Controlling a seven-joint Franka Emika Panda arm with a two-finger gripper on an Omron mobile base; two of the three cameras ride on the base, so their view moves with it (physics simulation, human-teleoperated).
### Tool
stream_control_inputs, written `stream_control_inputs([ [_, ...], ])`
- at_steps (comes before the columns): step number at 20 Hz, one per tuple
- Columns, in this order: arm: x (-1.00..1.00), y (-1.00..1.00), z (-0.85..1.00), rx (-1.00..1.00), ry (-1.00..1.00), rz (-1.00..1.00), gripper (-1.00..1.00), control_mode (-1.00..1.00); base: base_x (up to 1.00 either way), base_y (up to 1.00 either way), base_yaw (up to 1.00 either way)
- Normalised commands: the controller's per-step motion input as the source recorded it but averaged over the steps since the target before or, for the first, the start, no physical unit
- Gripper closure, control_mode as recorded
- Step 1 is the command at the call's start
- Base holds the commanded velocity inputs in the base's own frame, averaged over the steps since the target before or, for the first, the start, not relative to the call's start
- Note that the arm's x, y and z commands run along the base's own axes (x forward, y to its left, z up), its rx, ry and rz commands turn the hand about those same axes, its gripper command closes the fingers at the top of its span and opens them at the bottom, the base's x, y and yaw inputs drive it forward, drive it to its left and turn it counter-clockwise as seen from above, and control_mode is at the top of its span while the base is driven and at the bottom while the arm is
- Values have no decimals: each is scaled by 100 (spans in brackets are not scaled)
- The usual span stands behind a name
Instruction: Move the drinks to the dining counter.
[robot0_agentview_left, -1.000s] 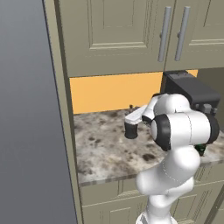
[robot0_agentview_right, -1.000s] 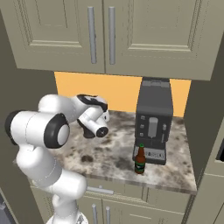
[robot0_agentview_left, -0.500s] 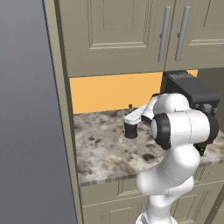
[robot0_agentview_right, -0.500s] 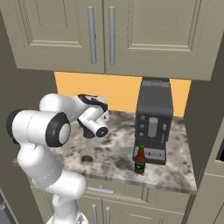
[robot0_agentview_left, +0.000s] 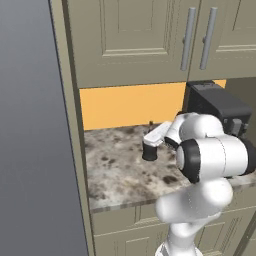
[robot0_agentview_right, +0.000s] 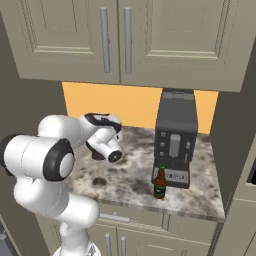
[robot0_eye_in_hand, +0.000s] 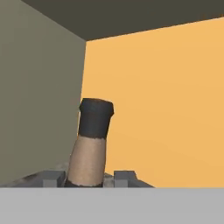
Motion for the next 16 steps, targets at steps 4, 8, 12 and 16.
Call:
stream_control_inputs([
  [4,-92,13,66,-4,-29,13,100,-100,0,0,0],
  [8,-88,1,85,-2,-26,15,100,-100,0,0,0],
  [12,-91,0,82,-1,-13,15,100,-100,0,0,0],
  [16,-98,-7,75,0,-6,14,100,-100,0,0,0],
])
